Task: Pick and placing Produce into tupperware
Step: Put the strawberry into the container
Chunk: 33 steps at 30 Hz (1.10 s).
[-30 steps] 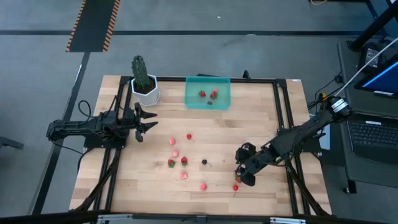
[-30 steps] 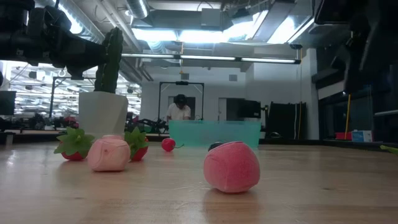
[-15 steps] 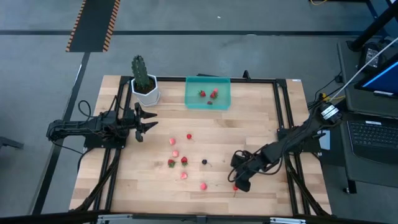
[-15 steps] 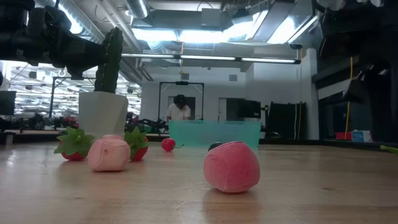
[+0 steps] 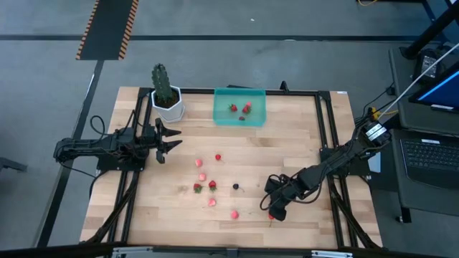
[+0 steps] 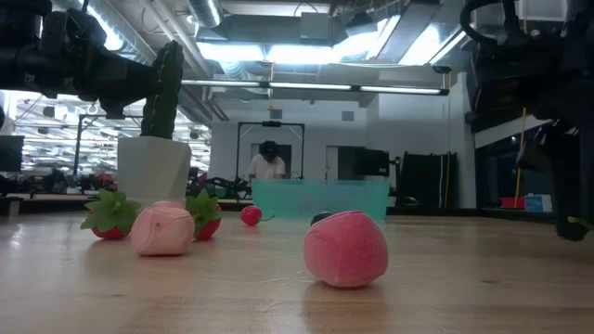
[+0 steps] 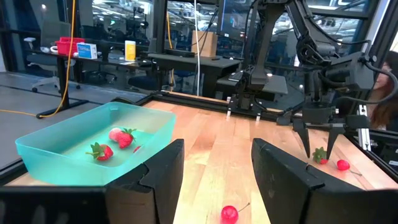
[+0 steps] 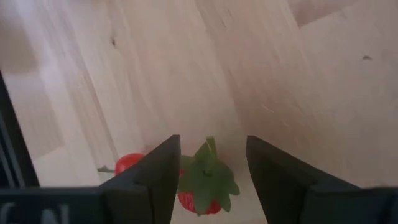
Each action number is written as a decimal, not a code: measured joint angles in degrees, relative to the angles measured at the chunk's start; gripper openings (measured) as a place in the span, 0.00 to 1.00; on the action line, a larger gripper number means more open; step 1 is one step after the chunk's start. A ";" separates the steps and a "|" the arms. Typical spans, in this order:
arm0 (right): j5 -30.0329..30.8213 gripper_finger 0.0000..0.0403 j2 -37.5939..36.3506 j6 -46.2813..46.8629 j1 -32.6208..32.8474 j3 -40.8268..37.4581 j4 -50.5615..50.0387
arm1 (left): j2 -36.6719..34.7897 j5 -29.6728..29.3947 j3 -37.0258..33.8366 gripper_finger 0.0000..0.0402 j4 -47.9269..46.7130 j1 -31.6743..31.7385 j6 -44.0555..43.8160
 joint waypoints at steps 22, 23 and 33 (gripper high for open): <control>0.02 0.21 0.79 -0.13 0.00 0.02 -0.46 | 0.00 0.00 0.00 0.45 0.02 0.00 0.00; 0.03 0.20 0.79 -0.15 -0.02 0.02 -0.48 | 0.00 0.00 0.00 0.45 0.02 -0.02 0.00; 0.03 0.08 0.79 -0.27 -0.02 0.02 -0.86 | 0.00 -0.02 -0.01 0.45 0.01 -0.01 0.00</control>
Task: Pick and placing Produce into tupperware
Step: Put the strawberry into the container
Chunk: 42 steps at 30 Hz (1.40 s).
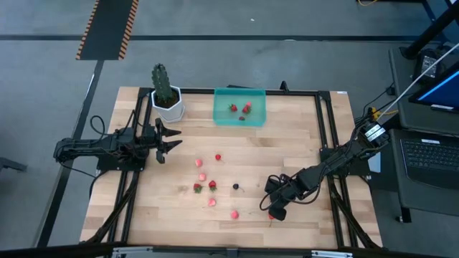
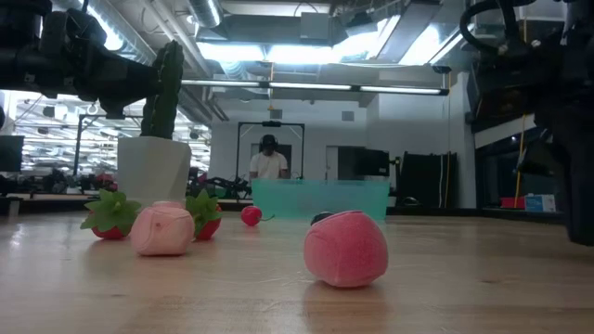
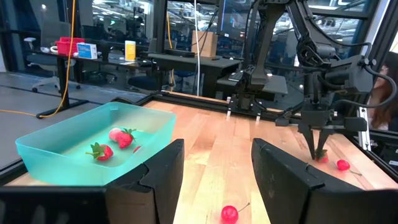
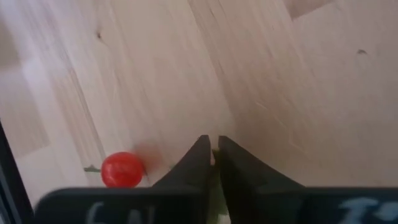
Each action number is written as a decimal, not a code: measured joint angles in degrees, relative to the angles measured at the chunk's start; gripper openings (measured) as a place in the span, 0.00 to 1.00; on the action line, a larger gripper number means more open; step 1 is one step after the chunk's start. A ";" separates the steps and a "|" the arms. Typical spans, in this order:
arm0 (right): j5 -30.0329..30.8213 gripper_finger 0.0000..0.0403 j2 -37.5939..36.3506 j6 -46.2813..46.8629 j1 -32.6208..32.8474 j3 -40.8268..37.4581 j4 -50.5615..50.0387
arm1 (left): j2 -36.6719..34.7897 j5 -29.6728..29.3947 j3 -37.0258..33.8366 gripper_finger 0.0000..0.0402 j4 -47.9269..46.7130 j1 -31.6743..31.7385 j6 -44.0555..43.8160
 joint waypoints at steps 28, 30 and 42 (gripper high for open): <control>8.33 0.02 -0.37 -34.13 -11.52 22.67 -18.96 | 0.00 0.00 -0.01 0.45 -0.01 -0.01 0.00; 15.00 0.02 -0.37 -38.92 -13.28 25.89 -19.84 | 0.00 0.00 0.00 0.45 -0.01 0.00 0.00; 25.08 0.02 -0.37 -56.49 -26.84 39.10 -15.05 | 0.01 0.01 0.00 0.45 0.01 0.00 0.01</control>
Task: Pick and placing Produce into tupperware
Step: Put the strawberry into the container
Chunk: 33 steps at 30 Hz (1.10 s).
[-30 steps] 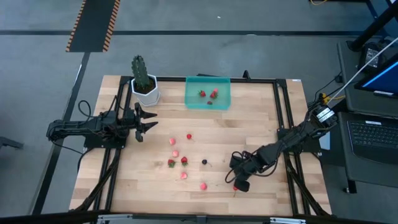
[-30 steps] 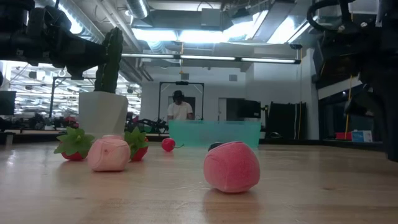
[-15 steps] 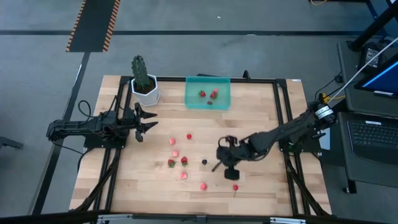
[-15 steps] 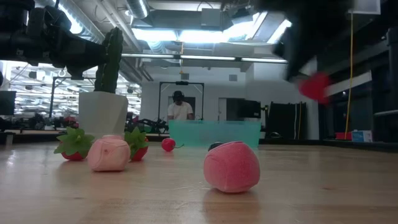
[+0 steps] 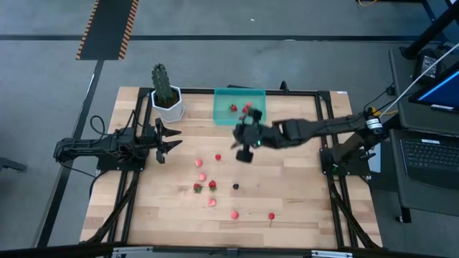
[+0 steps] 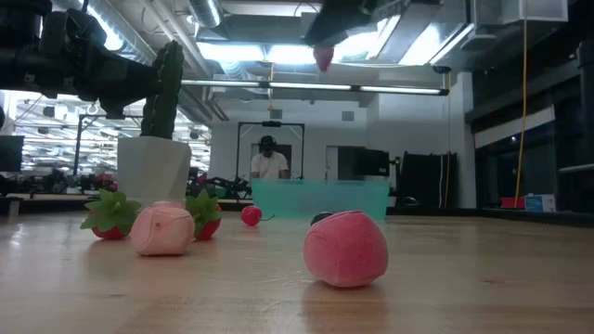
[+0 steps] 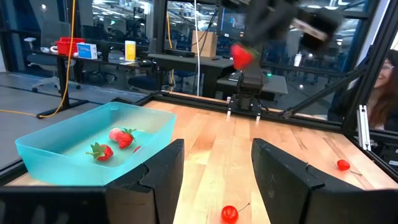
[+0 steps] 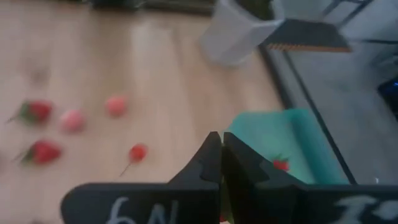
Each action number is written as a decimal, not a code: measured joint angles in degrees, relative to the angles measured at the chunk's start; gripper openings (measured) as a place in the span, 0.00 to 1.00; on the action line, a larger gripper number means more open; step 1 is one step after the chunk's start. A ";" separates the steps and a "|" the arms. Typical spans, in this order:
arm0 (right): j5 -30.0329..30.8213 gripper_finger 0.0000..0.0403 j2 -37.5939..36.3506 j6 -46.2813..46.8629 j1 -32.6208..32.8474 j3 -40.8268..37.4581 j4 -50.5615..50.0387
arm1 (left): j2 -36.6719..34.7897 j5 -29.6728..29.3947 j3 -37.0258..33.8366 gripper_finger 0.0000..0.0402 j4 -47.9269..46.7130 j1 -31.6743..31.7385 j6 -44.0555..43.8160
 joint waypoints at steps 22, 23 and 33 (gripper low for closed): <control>-25.01 0.02 11.00 1.02 -32.96 0.70 12.70 | 0.01 -0.01 -0.01 0.45 0.00 -0.01 0.01; -27.25 0.02 12.53 1.29 -34.31 0.70 14.30 | 0.00 0.00 0.01 0.45 -0.02 0.00 0.01; -35.53 0.02 23.10 4.16 -42.84 0.68 18.19 | 0.01 -0.01 0.00 0.45 -0.02 0.00 0.09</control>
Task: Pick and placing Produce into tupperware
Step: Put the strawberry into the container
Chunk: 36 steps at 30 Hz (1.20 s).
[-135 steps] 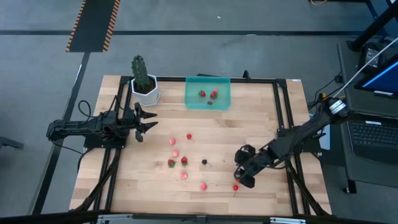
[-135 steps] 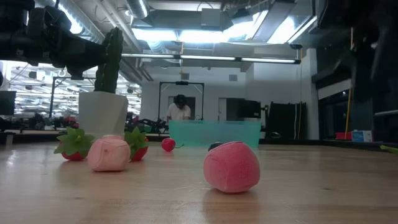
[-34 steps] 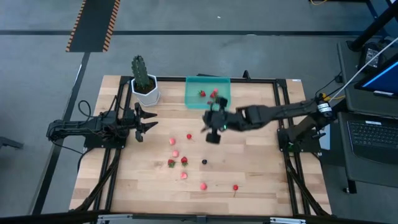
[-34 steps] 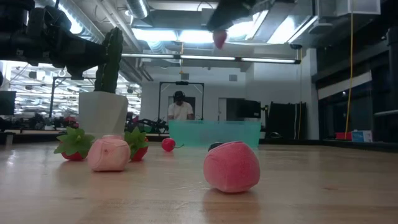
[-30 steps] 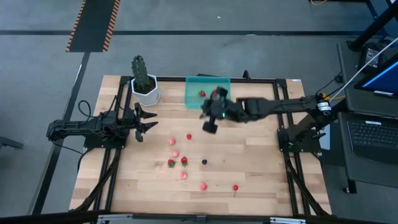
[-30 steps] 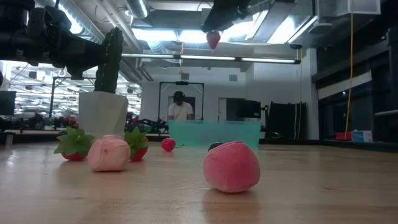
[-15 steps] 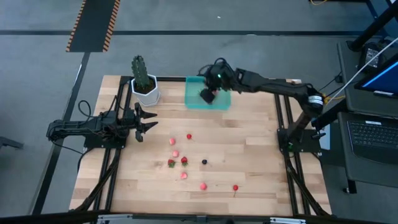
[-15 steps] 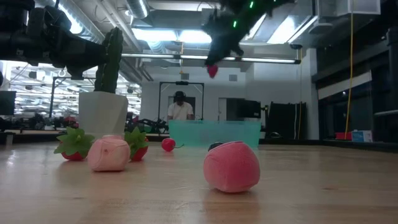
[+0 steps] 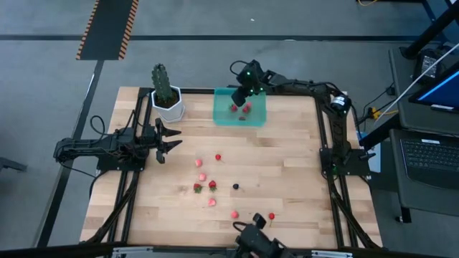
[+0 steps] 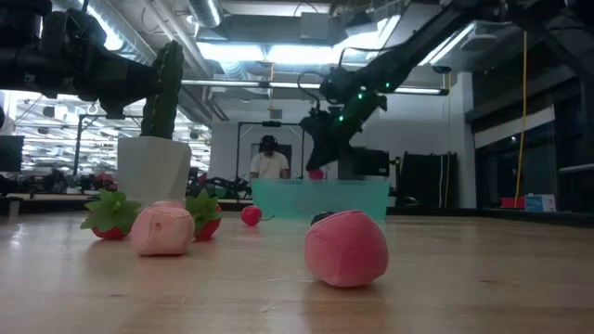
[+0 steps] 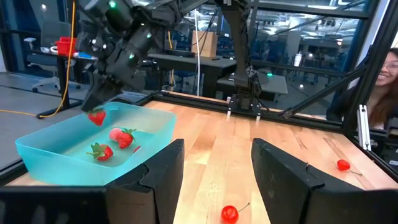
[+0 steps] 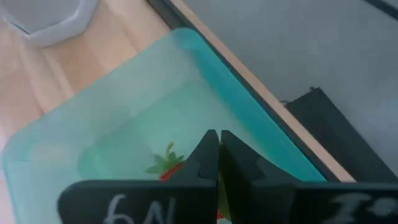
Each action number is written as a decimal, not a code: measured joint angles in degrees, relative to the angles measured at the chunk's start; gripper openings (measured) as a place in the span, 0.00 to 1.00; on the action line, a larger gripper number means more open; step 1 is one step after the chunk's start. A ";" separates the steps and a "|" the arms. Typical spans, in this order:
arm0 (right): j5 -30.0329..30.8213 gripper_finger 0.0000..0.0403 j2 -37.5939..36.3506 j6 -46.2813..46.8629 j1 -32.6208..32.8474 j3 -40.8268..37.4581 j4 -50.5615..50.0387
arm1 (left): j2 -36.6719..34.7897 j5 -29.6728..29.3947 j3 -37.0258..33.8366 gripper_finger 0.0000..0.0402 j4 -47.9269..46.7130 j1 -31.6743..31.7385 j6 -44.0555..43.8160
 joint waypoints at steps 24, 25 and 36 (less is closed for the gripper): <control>-3.94 0.02 4.22 -11.03 -0.35 -0.01 -3.17 | 0.00 0.00 0.01 0.45 0.02 0.00 0.21; -3.94 0.02 4.22 -11.07 -0.35 0.00 -3.40 | -0.02 0.00 0.01 0.45 0.00 0.00 0.21; -3.90 0.15 4.22 -10.45 -0.35 -0.01 -3.86 | -0.01 0.02 0.01 0.45 0.00 0.00 0.10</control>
